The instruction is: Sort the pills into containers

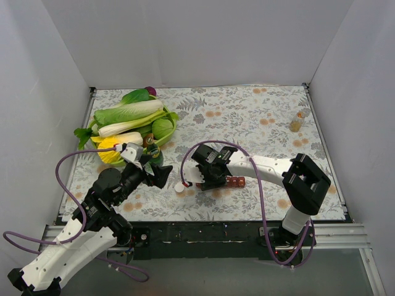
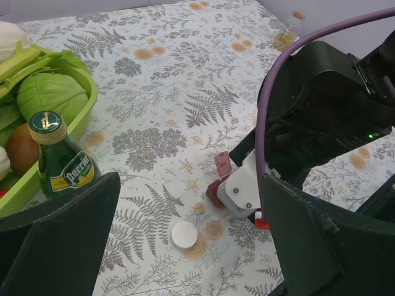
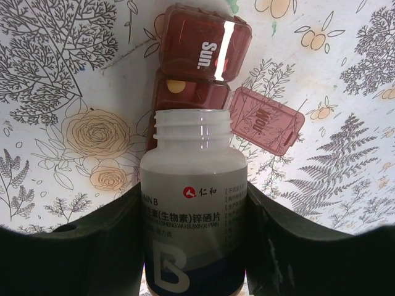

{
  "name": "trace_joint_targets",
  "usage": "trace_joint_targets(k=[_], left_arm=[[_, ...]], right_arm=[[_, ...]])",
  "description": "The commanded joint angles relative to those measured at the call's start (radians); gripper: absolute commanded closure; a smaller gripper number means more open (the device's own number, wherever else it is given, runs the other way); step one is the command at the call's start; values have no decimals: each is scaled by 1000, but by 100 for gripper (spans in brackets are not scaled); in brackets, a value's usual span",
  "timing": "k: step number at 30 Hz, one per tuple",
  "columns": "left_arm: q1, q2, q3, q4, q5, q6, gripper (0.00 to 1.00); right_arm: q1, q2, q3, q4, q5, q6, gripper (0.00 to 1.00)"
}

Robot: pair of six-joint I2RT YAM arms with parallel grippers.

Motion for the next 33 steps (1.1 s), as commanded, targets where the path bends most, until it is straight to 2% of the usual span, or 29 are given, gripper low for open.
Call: trace_joint_targets(k=[1,18,26,33], left_arm=[[3,-1,13,-6,-3,-3,2],[3,-7,14,-6,0,-12,2],[3,-1,34,-9,-1,-17,2],[3,21,80,-8,-1,-31,2]], right_arm=[[5,8,42,-23,28,-19,95],[-3,-4,44,-18,0,-13,95],[-55,-69,53,-33,-105,-4,95],[-165,-171,105,-75,-314,10,95]])
